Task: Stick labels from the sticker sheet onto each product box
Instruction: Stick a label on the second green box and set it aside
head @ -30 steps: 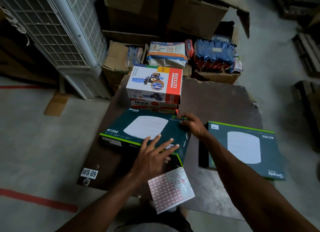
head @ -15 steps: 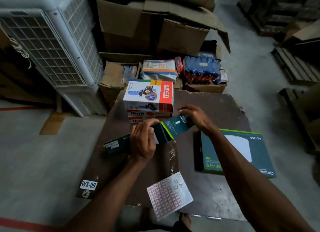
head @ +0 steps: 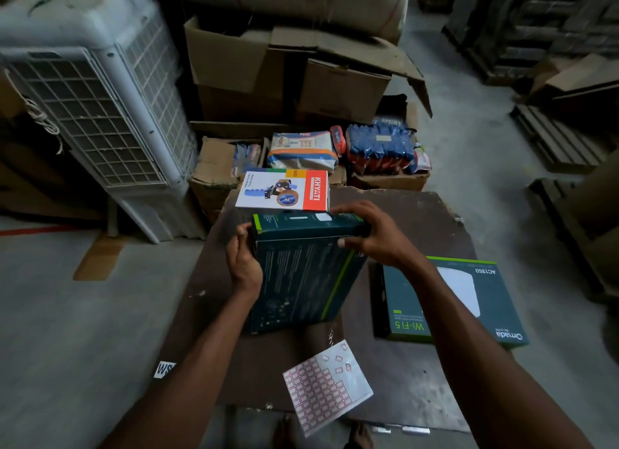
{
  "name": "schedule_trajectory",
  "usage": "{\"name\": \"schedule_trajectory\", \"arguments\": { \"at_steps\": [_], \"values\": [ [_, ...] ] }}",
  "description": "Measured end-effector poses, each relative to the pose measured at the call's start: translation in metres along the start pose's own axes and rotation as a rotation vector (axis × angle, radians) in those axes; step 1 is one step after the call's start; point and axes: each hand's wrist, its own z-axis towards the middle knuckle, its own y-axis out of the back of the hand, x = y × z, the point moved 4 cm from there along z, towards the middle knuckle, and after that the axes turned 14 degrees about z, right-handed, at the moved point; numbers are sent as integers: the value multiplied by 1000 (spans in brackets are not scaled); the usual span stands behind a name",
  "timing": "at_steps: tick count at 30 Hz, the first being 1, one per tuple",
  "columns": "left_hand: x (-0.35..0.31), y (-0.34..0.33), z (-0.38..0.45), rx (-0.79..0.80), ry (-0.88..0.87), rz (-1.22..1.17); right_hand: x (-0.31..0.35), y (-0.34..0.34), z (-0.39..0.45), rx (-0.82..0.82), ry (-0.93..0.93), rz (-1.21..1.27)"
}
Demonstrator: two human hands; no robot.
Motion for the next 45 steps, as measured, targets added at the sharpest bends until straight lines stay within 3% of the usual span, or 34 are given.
{"name": "schedule_trajectory", "arguments": {
  "at_steps": [3,5,8,11,13,17,22,27,32,42,45],
  "values": [
    [11,1,1,17,79,-4,-7,-5,-2,-33,19,-69],
    [1,1,6,31,33,14,-11,-8,-2,-72,37,-114],
    [-28,5,12,164,-297,146,-11,-18,-1,-116,52,-180],
    [-45,5,13,221,-744,791,-9,-27,-1,-150,97,-284],
    [-54,8,15,169,-870,1068,-9,-30,-3,-174,117,-329],
    [-61,4,13,201,-1044,1256,-10,-42,0,-131,138,-452],
    [-50,2,13,311,-887,1248,-10,-62,1,-134,96,-538],
    [-41,18,14,333,-902,1304,1,-91,-6,-213,302,-718],
    [-33,18,5,364,-904,1357,-8,-98,-14,-218,366,-837],
    [-31,17,-2,304,-842,1327,-10,-98,-15,-223,362,-776],
    [-29,17,-4,262,-836,1284,-21,-101,-37,-328,451,-676]
  ]
}}
